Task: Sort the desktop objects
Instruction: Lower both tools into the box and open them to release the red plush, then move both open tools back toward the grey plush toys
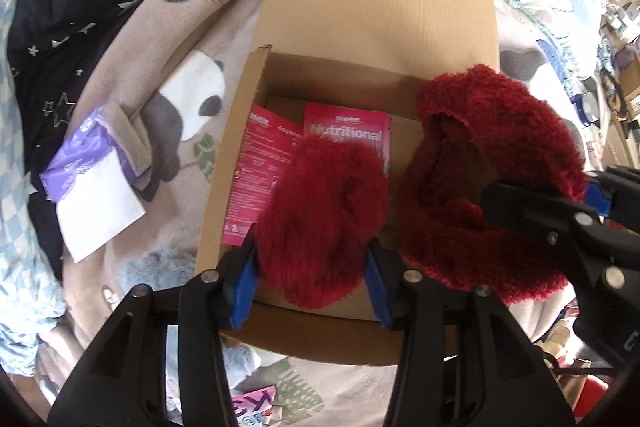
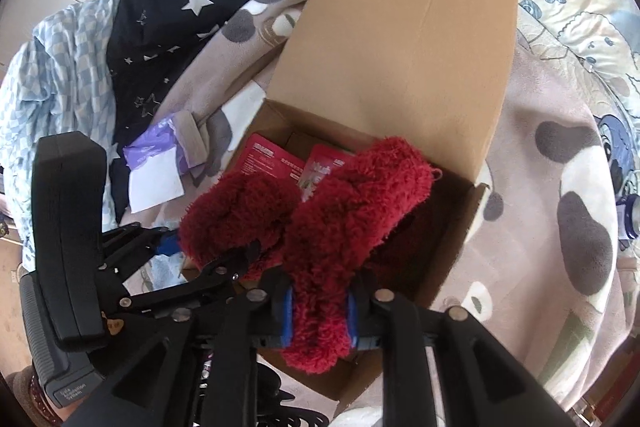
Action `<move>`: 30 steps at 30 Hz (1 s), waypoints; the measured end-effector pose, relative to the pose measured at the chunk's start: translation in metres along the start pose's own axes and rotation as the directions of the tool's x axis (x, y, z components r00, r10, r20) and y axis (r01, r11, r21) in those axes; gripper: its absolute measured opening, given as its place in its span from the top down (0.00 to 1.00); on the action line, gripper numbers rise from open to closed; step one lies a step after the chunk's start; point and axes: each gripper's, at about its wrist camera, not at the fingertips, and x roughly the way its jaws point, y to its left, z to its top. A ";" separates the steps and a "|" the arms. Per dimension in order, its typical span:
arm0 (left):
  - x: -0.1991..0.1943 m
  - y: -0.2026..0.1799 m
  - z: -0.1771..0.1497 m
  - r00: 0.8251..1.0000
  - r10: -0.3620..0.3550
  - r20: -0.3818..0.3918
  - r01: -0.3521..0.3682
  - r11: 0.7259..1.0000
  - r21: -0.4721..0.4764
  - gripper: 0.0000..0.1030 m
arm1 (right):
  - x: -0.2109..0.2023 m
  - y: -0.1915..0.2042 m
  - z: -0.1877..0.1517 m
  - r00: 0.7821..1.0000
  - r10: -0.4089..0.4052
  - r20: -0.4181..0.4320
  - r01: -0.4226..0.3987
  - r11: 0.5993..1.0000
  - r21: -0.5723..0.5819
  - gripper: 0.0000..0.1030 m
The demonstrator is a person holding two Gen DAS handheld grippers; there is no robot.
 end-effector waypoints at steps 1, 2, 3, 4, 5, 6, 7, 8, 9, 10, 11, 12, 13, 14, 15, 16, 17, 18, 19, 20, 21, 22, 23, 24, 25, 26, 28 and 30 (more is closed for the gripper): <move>-0.001 0.000 -0.001 1.000 0.005 0.000 -0.005 1.000 0.003 0.54 | -0.001 0.001 0.000 1.000 -0.008 -0.005 0.008 1.000 -0.003 0.77; -0.003 0.000 -0.001 1.000 0.011 0.001 -0.011 1.000 0.009 0.52 | -0.002 0.002 -0.001 1.000 -0.017 -0.007 0.017 1.000 -0.006 0.76; -0.005 -0.001 -0.001 1.000 0.026 0.004 -0.026 1.000 0.015 0.51 | -0.004 0.004 -0.002 0.999 -0.035 -0.010 0.035 0.999 -0.015 0.73; -0.007 -0.002 -0.002 0.999 0.043 0.008 -0.044 0.999 0.020 0.48 | -0.006 0.006 -0.004 0.999 -0.049 -0.009 0.049 0.999 -0.021 0.69; -0.009 -0.002 -0.002 0.999 0.050 0.012 -0.051 0.998 0.027 0.46 | -0.009 0.008 -0.005 0.998 -0.061 -0.008 0.061 0.998 -0.027 0.69; -0.013 -0.002 -0.003 0.998 0.053 0.021 -0.054 0.998 0.028 0.45 | -0.013 0.009 -0.007 0.998 -0.063 -0.003 0.063 0.997 -0.034 0.69; -0.017 -0.002 -0.003 0.998 0.054 0.028 -0.055 0.998 0.024 0.42 | -0.018 0.012 -0.008 0.998 -0.065 0.009 0.065 0.997 -0.049 0.68; -0.020 -0.001 -0.003 0.998 0.053 0.031 -0.054 0.998 0.026 0.39 | -0.022 0.014 -0.010 0.997 -0.079 0.014 0.080 0.995 -0.062 0.68; -0.024 -0.001 -0.003 0.998 0.057 0.036 -0.058 0.998 0.026 0.38 | -0.027 0.017 -0.012 0.995 -0.102 0.024 0.103 0.992 -0.079 0.68; -0.027 -0.001 -0.004 0.997 0.059 0.040 -0.060 0.998 0.027 0.37 | -0.031 0.019 -0.012 0.994 -0.109 0.030 0.112 0.990 -0.088 0.67; -0.031 -0.001 -0.004 0.997 0.058 0.045 -0.060 0.998 0.029 0.36 | -0.034 0.021 -0.013 0.993 -0.113 0.035 0.116 0.989 -0.096 0.67; -0.034 -0.001 -0.004 0.997 0.060 0.049 -0.061 0.998 0.031 0.35 | -0.039 0.022 -0.014 0.993 -0.113 0.039 0.116 0.988 -0.098 0.67; -0.037 -0.001 -0.005 0.997 0.063 0.053 -0.065 0.997 0.036 0.34 | -0.041 0.022 -0.014 0.993 -0.109 0.039 0.112 0.989 -0.097 0.67; -0.042 -0.001 -0.006 0.995 0.072 0.062 -0.075 0.996 0.038 0.33 | -0.044 0.023 -0.014 0.994 -0.105 0.040 0.108 0.990 -0.095 0.67; -0.045 -0.001 -0.007 0.994 0.080 0.068 -0.083 0.996 0.040 0.32 | -0.048 0.023 -0.015 0.994 -0.100 0.042 0.103 0.990 -0.092 0.67; -0.049 -0.001 -0.008 0.993 0.087 0.074 -0.090 0.995 0.043 0.29 | -0.050 0.024 -0.015 0.994 -0.099 0.044 0.102 0.991 -0.091 0.67; -0.052 -0.001 -0.009 0.992 0.094 0.079 -0.098 0.994 0.046 0.27 | -0.053 0.025 -0.016 0.994 -0.097 0.047 0.101 0.991 -0.093 0.67; -0.055 -0.001 -0.010 0.992 0.101 0.080 -0.105 0.993 0.051 0.26 | -0.056 0.026 -0.017 0.994 -0.098 0.051 0.102 0.990 -0.095 0.67; -0.058 -0.001 -0.010 0.991 0.109 0.081 -0.114 0.992 0.055 0.25 | -0.058 0.028 -0.017 0.993 -0.103 0.053 0.108 0.989 -0.099 0.66; -0.061 -0.001 -0.012 0.989 0.121 0.085 -0.126 0.990 0.060 0.24 | -0.061 0.029 -0.018 0.992 -0.110 0.056 0.115 0.988 -0.102 0.65; -0.065 0.000 -0.013 0.987 0.135 0.088 -0.141 0.988 0.058 0.24 | -0.064 0.031 -0.019 0.991 -0.119 0.063 0.125 0.986 -0.106 0.60; -0.068 0.001 -0.014 0.986 0.141 0.091 -0.146 0.988 0.056 0.24 | -0.067 0.033 -0.020 0.990 -0.124 0.071 0.131 0.985 -0.109 0.54; -0.072 0.003 -0.016 0.986 0.141 0.090 -0.146 0.988 0.045 0.23 | -0.070 0.035 -0.021 0.988 -0.130 0.084 0.139 0.984 -0.111 0.51; -0.076 0.006 -0.019 0.987 0.133 0.090 -0.136 0.990 0.029 0.23 | -0.074 0.037 -0.023 0.986 -0.133 0.100 0.144 0.983 -0.115 0.46; -0.079 0.010 -0.022 0.989 0.119 0.087 -0.119 0.993 0.003 0.23 | -0.078 0.039 -0.024 0.984 -0.132 0.116 0.147 0.982 -0.122 0.43; -0.082 0.014 -0.025 0.991 0.110 0.081 -0.108 0.994 -0.019 0.23 | -0.082 0.041 -0.026 0.983 -0.128 0.132 0.145 0.981 -0.130 0.41; -0.088 0.019 -0.032 0.990 0.120 0.073 -0.117 0.992 -0.039 0.23 | -0.087 0.045 -0.029 0.979 -0.134 0.152 0.155 0.979 -0.135 0.37; -0.094 0.024 -0.042 0.987 0.139 0.076 -0.134 0.989 -0.062 0.23 | -0.093 0.048 -0.033 0.975 -0.133 0.177 0.159 0.977 -0.143 0.36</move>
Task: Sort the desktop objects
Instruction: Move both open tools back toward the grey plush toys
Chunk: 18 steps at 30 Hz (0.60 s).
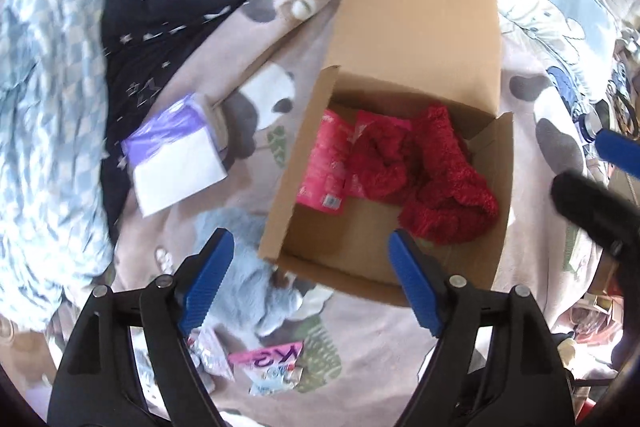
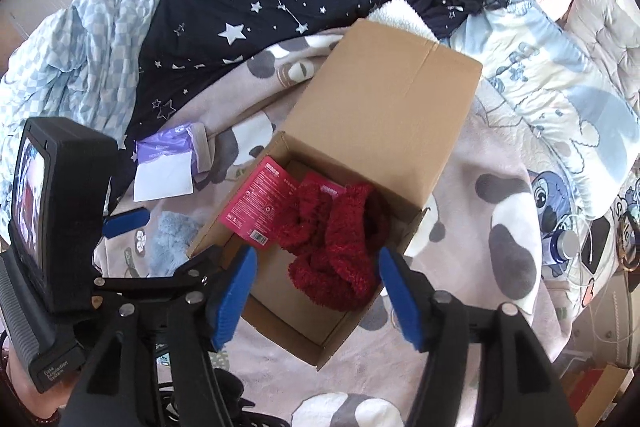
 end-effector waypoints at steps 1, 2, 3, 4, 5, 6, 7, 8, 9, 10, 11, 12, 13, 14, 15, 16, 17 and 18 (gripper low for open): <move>-0.003 0.003 -0.004 1.000 0.002 0.000 -0.002 1.000 -0.008 0.23 | -0.004 0.002 -0.002 1.000 -0.008 0.012 0.008 1.000 -0.012 0.36; -0.006 0.006 -0.009 1.000 0.002 -0.001 -0.002 1.000 -0.017 0.23 | -0.007 0.005 -0.004 1.000 -0.021 0.023 0.022 0.999 -0.026 0.35; -0.008 0.009 -0.014 1.000 0.006 -0.001 -0.006 1.000 -0.028 0.23 | -0.011 0.008 -0.006 0.999 -0.032 0.037 0.034 0.999 -0.043 0.35; -0.011 0.012 -0.021 1.000 0.009 -0.004 -0.009 0.999 -0.043 0.23 | -0.014 0.011 -0.008 0.998 -0.037 0.047 0.040 0.998 -0.058 0.34; -0.013 0.016 -0.027 1.000 0.012 -0.006 -0.012 0.998 -0.060 0.23 | -0.018 0.014 -0.011 0.998 -0.042 0.052 0.046 0.996 -0.074 0.34; -0.015 0.019 -0.033 1.000 0.013 -0.006 -0.013 0.997 -0.075 0.23 | -0.021 0.017 -0.014 0.998 -0.045 0.054 0.050 0.995 -0.084 0.34; -0.017 0.022 -0.039 1.000 0.016 -0.006 -0.016 0.996 -0.087 0.23 | -0.023 0.019 -0.016 0.997 -0.046 0.054 0.050 0.994 -0.092 0.34; -0.019 0.025 -0.045 1.000 0.019 -0.008 -0.020 0.995 -0.100 0.23 | -0.025 0.021 -0.018 0.998 -0.044 0.055 0.050 0.994 -0.099 0.34; -0.021 0.029 -0.053 1.000 0.027 -0.010 -0.028 0.993 -0.116 0.23 | -0.027 0.024 -0.021 0.998 -0.041 0.057 0.047 0.993 -0.107 0.34; -0.023 0.031 -0.060 0.999 0.038 -0.011 -0.039 0.992 -0.124 0.23 | -0.030 0.026 -0.025 0.998 -0.036 0.058 0.042 0.992 -0.119 0.34; -0.025 0.034 -0.066 0.999 0.048 -0.012 -0.049 0.990 -0.132 0.23 | -0.032 0.029 -0.028 0.998 -0.035 0.058 0.042 0.991 -0.130 0.34; -0.027 0.038 -0.074 0.998 0.055 -0.016 -0.056 0.987 -0.149 0.23 | -0.033 0.032 -0.032 0.998 -0.032 0.059 0.040 0.989 -0.140 0.34; -0.029 0.041 -0.081 0.998 0.057 -0.020 -0.060 0.985 -0.163 0.23 | -0.035 0.036 -0.036 0.998 -0.029 0.054 0.037 0.987 -0.157 0.34; -0.031 0.045 -0.088 0.998 0.058 -0.022 -0.061 0.982 -0.179 0.23 | -0.037 0.039 -0.039 0.998 -0.026 0.050 0.034 0.986 -0.164 0.34; -0.033 0.049 -0.096 0.998 0.062 -0.024 -0.066 0.979 -0.195 0.23 | -0.038 0.042 -0.044 0.999 -0.019 0.044 0.026 0.984 -0.174 0.34; -0.036 0.053 -0.104 0.997 0.071 -0.026 -0.075 0.975 -0.211 0.23 | -0.039 0.046 -0.048 0.999 -0.012 0.035 0.018 0.982 -0.186 0.34; -0.038 0.055 -0.111 0.997 0.079 -0.026 -0.083 0.972 -0.221 0.23 | -0.040 0.049 -0.053 1.000 -0.005 0.028 0.010 0.980 -0.197 0.34; -0.040 0.059 -0.120 0.996 0.089 -0.028 -0.093 0.968 -0.234 0.23 | -0.040 0.054 -0.058 1.000 0.004 0.020 0.000 0.977 -0.215 0.34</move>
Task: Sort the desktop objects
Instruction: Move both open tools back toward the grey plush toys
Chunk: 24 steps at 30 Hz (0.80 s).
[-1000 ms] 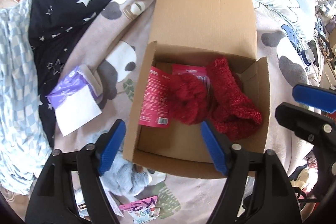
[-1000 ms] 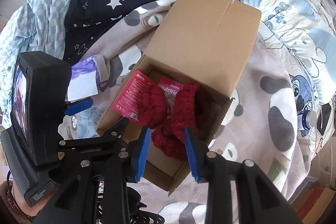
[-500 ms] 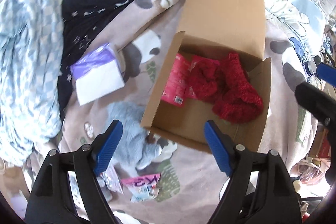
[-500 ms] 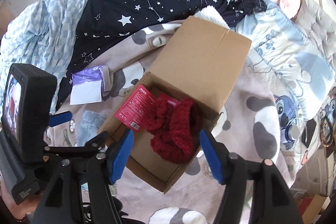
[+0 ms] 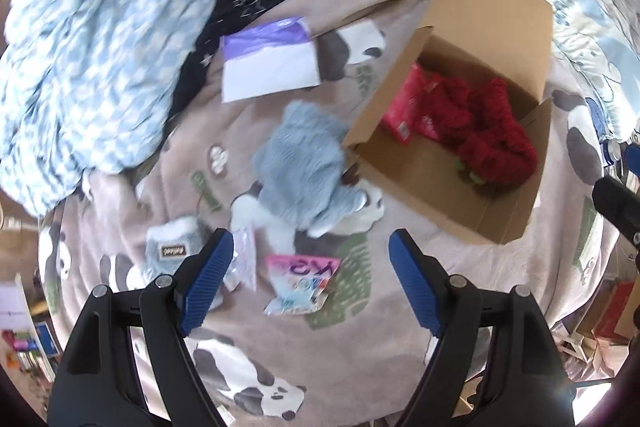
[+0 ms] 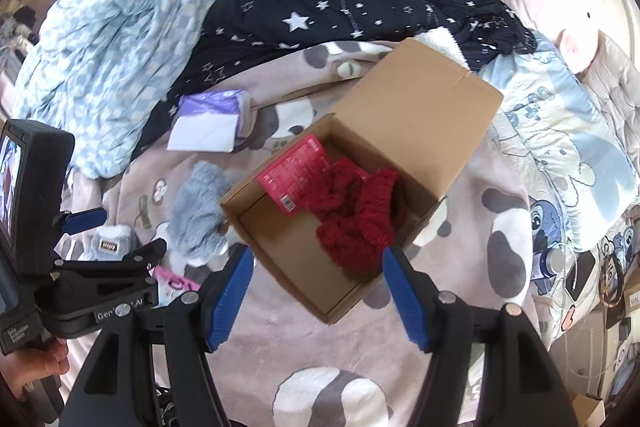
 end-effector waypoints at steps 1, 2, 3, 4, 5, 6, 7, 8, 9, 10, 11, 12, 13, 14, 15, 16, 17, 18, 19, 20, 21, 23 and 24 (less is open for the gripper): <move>-0.001 0.005 -0.007 1.000 0.005 0.000 -0.005 1.000 -0.009 0.23 | -0.001 0.006 -0.004 1.000 0.008 -0.005 -0.008 1.000 -0.019 0.34; -0.002 0.009 -0.014 1.000 0.009 -0.002 -0.009 1.000 -0.019 0.23 | -0.001 0.010 -0.007 1.000 0.014 -0.008 -0.014 0.999 -0.034 0.34; -0.003 0.015 -0.022 1.000 0.013 -0.006 -0.013 0.999 -0.035 0.23 | -0.001 0.018 -0.012 1.000 0.021 -0.015 -0.022 0.998 -0.060 0.34; -0.003 0.019 -0.029 1.000 0.014 -0.009 -0.015 0.999 -0.045 0.23 | -0.001 0.025 -0.016 0.999 0.029 -0.025 -0.031 0.996 -0.082 0.34; -0.003 0.025 -0.038 1.000 0.015 -0.014 -0.016 0.998 -0.062 0.23 | -0.001 0.030 -0.020 0.999 0.035 -0.030 -0.038 0.995 -0.093 0.34; -0.003 0.030 -0.044 1.000 0.016 -0.017 -0.017 0.997 -0.074 0.23 | -0.001 0.037 -0.024 0.998 0.043 -0.037 -0.047 0.993 -0.109 0.34; -0.004 0.035 -0.051 1.000 0.018 -0.020 -0.020 0.996 -0.083 0.23 | -0.001 0.045 -0.028 0.998 0.052 -0.043 -0.057 0.990 -0.126 0.34; -0.003 0.040 -0.058 1.000 0.020 -0.022 -0.022 0.996 -0.091 0.23 | 0.000 0.050 -0.031 0.997 0.057 -0.047 -0.063 0.989 -0.137 0.34; -0.003 0.045 -0.065 0.999 0.024 -0.025 -0.026 0.994 -0.103 0.23 | 0.000 0.058 -0.036 0.997 0.063 -0.055 -0.070 0.986 -0.151 0.34; -0.003 0.050 -0.072 0.999 0.026 -0.026 -0.028 0.994 -0.109 0.23 | 0.000 0.066 -0.040 0.996 0.068 -0.060 -0.077 0.984 -0.162 0.34; -0.003 0.057 -0.079 0.999 0.029 -0.029 -0.033 0.992 -0.122 0.23 | 0.000 0.070 -0.042 0.995 0.074 -0.062 -0.083 0.982 -0.169 0.34; -0.002 0.062 -0.086 0.999 0.032 -0.031 -0.036 0.991 -0.132 0.23 | 0.000 0.078 -0.046 0.995 0.079 -0.064 -0.090 0.979 -0.181 0.34; -0.001 0.067 -0.092 0.999 0.032 -0.032 -0.036 0.990 -0.137 0.23 | 0.000 0.085 -0.049 0.994 0.082 -0.066 -0.093 0.977 -0.192 0.34; 0.000 0.073 -0.097 0.999 0.032 -0.035 -0.036 0.989 -0.144 0.23 | 0.000 0.092 -0.052 0.994 0.086 -0.069 -0.098 0.974 -0.202 0.34; 0.001 0.080 -0.104 0.999 0.034 -0.040 -0.040 0.987 -0.156 0.23 | 0.000 0.099 -0.055 0.993 0.092 -0.072 -0.105 0.972 -0.211 0.34; 0.003 0.086 -0.110 0.998 0.035 -0.043 -0.042 0.985 -0.166 0.23 | 0.000 0.108 -0.059 0.992 0.100 -0.076 -0.114 0.969 -0.218 0.34; 0.004 0.091 -0.116 0.998 0.036 -0.045 -0.043 0.985 -0.170 0.23 | 0.001 0.113 -0.062 0.991 0.106 -0.080 -0.121 0.967 -0.222 0.34; 0.007 0.099 -0.123 0.998 0.039 -0.050 -0.047 0.983 -0.179 0.23 | 0.002 0.122 -0.066 0.990 0.113 -0.089 -0.131 0.964 -0.230 0.34; 0.009 0.103 -0.127 0.998 0.038 -0.055 -0.048 0.982 -0.183 0.23 | 0.004 0.127 -0.069 0.988 0.119 -0.095 -0.139 0.962 -0.234 0.34; 0.012 0.109 -0.132 0.998 0.038 -0.059 -0.048 0.981 -0.188 0.23 | 0.006 0.133 -0.072 0.987 0.127 -0.102 -0.148 0.960 -0.239 0.34; 0.015 0.116 -0.137 0.997 0.041 -0.065 -0.053 0.979 -0.197 0.23 | 0.009 0.141 -0.077 0.984 0.136 -0.111 -0.160 0.957 -0.244 0.34; 0.022 0.127 -0.143 0.996 0.047 -0.070 -0.061 0.977 -0.205 0.23 | 0.013 0.153 -0.083 0.981 0.148 -0.127 -0.176 0.951 -0.253 0.34; 0.026 0.133 -0.146 0.996 0.055 -0.074 -0.070 0.974 -0.214 0.23 | 0.017 0.159 -0.085 0.979 0.153 -0.136 -0.184 0.948 -0.258 0.34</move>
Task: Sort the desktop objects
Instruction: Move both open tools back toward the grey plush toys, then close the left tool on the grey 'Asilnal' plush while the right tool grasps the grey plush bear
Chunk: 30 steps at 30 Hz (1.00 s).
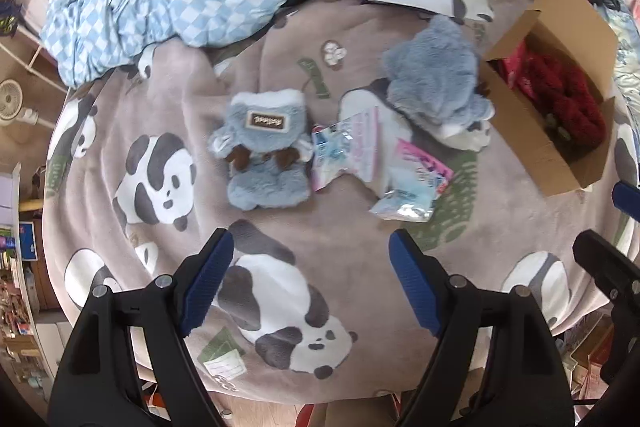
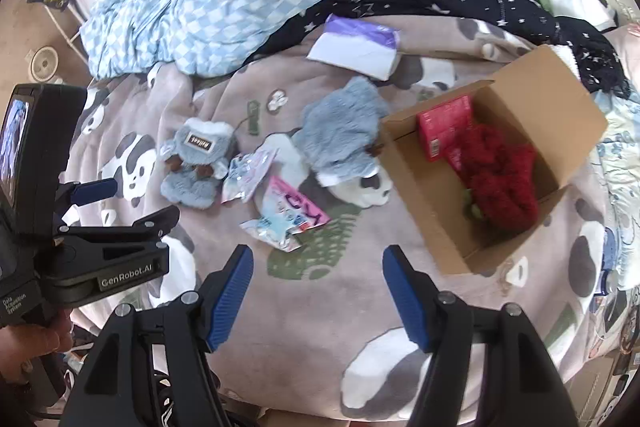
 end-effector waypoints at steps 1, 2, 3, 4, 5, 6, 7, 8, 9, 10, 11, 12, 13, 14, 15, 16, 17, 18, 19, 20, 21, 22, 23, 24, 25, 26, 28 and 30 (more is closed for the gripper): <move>0.005 0.006 -0.001 1.000 0.006 -0.004 -0.006 1.000 -0.008 0.23 | 0.005 0.006 -0.001 1.000 0.007 -0.007 -0.007 1.000 -0.008 0.34; 0.010 0.011 -0.001 1.000 0.008 -0.008 -0.008 1.000 -0.014 0.23 | 0.011 0.012 0.000 1.000 0.010 -0.013 -0.011 1.000 -0.017 0.34; 0.016 0.017 0.000 1.000 0.009 -0.014 -0.010 1.000 -0.024 0.23 | 0.016 0.018 0.000 1.000 0.012 -0.016 -0.012 1.000 -0.023 0.34; 0.021 0.022 0.001 1.000 0.010 -0.018 -0.010 0.999 -0.031 0.23 | 0.020 0.021 0.000 1.000 0.015 -0.018 -0.016 1.000 -0.027 0.34; 0.026 0.027 0.002 1.000 0.011 -0.023 -0.012 0.999 -0.038 0.23 | 0.027 0.024 0.002 1.000 0.021 -0.021 -0.022 0.999 -0.031 0.34; 0.032 0.031 0.003 1.000 0.013 -0.027 -0.014 0.999 -0.041 0.23 | 0.031 0.026 0.004 0.999 0.024 -0.022 -0.025 0.999 -0.032 0.34; 0.037 0.035 0.005 1.000 0.013 -0.027 -0.014 0.999 -0.040 0.23 | 0.038 0.028 0.007 0.999 0.023 -0.024 -0.024 0.999 -0.029 0.34; 0.042 0.038 0.007 1.000 0.013 -0.025 -0.014 0.999 -0.038 0.23 | 0.044 0.029 0.010 0.999 0.020 -0.027 -0.021 0.999 -0.026 0.34; 0.048 0.042 0.010 1.000 0.017 -0.025 -0.018 0.999 -0.038 0.23 | 0.051 0.029 0.015 0.999 0.017 -0.029 -0.018 1.000 -0.022 0.34; 0.054 0.044 0.012 0.999 0.019 -0.027 -0.020 0.999 -0.037 0.23 | 0.057 0.029 0.018 0.999 0.015 -0.028 -0.015 1.000 -0.019 0.34; 0.059 0.047 0.015 0.999 0.021 -0.029 -0.022 0.999 -0.040 0.23 | 0.064 0.029 0.023 1.000 0.011 -0.025 -0.011 1.000 -0.015 0.33; 0.066 0.050 0.018 0.999 0.019 -0.032 -0.020 0.999 -0.043 0.23 | 0.069 0.028 0.027 1.000 0.008 -0.023 -0.009 1.000 -0.012 0.31; 0.071 0.053 0.021 0.999 0.019 -0.034 -0.021 0.999 -0.045 0.23 | 0.076 0.027 0.032 1.000 -0.001 -0.022 0.001 1.000 -0.008 0.30; 0.075 0.055 0.024 0.999 0.021 -0.034 -0.023 0.999 -0.045 0.23 | 0.082 0.027 0.037 1.000 -0.007 -0.021 0.007 1.000 -0.005 0.30; 0.082 0.057 0.028 0.999 0.024 -0.037 -0.025 0.999 -0.045 0.23 | 0.092 0.026 0.043 1.000 -0.013 -0.022 0.013 1.000 0.000 0.29; 0.088 0.059 0.031 0.999 0.023 -0.041 -0.025 0.999 -0.044 0.23 | 0.097 0.025 0.047 1.000 -0.016 -0.023 0.016 1.000 0.002 0.29; 0.093 0.060 0.033 0.999 0.022 -0.046 -0.024 0.999 -0.043 0.23 | 0.104 0.025 0.051 0.999 -0.022 -0.026 0.022 1.000 0.003 0.29; 0.100 0.061 0.036 0.998 0.023 -0.051 -0.025 0.999 -0.043 0.23 | 0.111 0.024 0.056 0.999 -0.030 -0.030 0.031 1.000 0.001 0.29; 0.105 0.062 0.038 0.998 0.023 -0.053 -0.025 0.999 -0.043 0.23 | 0.118 0.024 0.060 0.999 -0.037 -0.033 0.037 0.999 -0.001 0.29; 0.110 0.063 0.040 0.998 0.021 -0.056 -0.023 0.999 -0.042 0.23 | 0.124 0.023 0.064 0.999 -0.041 -0.034 0.041 0.999 -0.001 0.29; 0.115 0.064 0.043 0.998 0.022 -0.059 -0.024 0.999 -0.043 0.23 | 0.131 0.022 0.069 0.998 -0.049 -0.034 0.049 0.999 0.002 0.29; 0.120 0.065 0.046 0.998 0.020 -0.062 -0.023 0.999 -0.042 0.23 | 0.136 0.021 0.073 0.998 -0.050 -0.034 0.050 0.999 0.005 0.29; 0.124 0.065 0.048 0.998 0.018 -0.065 -0.021 0.999 -0.041 0.23 | 0.143 0.020 0.078 0.998 -0.056 -0.038 0.056 0.998 0.008 0.29; 0.129 0.065 0.051 0.998 0.017 -0.068 -0.020 0.999 -0.042 0.23 | 0.146 0.020 0.080 0.997 -0.061 -0.038 0.061 0.998 0.011 0.29; 0.133 0.066 0.054 0.997 0.015 -0.070 -0.018 0.999 -0.041 0.23 | 0.151 0.019 0.085 0.997 -0.067 -0.037 0.068 0.998 0.015 0.29; 0.136 0.065 0.058 0.997 0.013 -0.072 -0.016 0.999 -0.040 0.23 | 0.156 0.019 0.089 0.997 -0.073 -0.038 0.074 0.997 0.020 0.29; 0.144 0.064 0.064 0.997 0.012 -0.077 -0.014 0.999 -0.036 0.23 | 0.165 0.017 0.097 0.996 -0.082 -0.042 0.083 0.996 0.027 0.29; 0.152 0.063 0.071 0.996 0.006 -0.085 -0.009 0.999 -0.033 0.23 | 0.173 0.016 0.105 0.995 -0.091 -0.044 0.092 0.995 0.036 0.29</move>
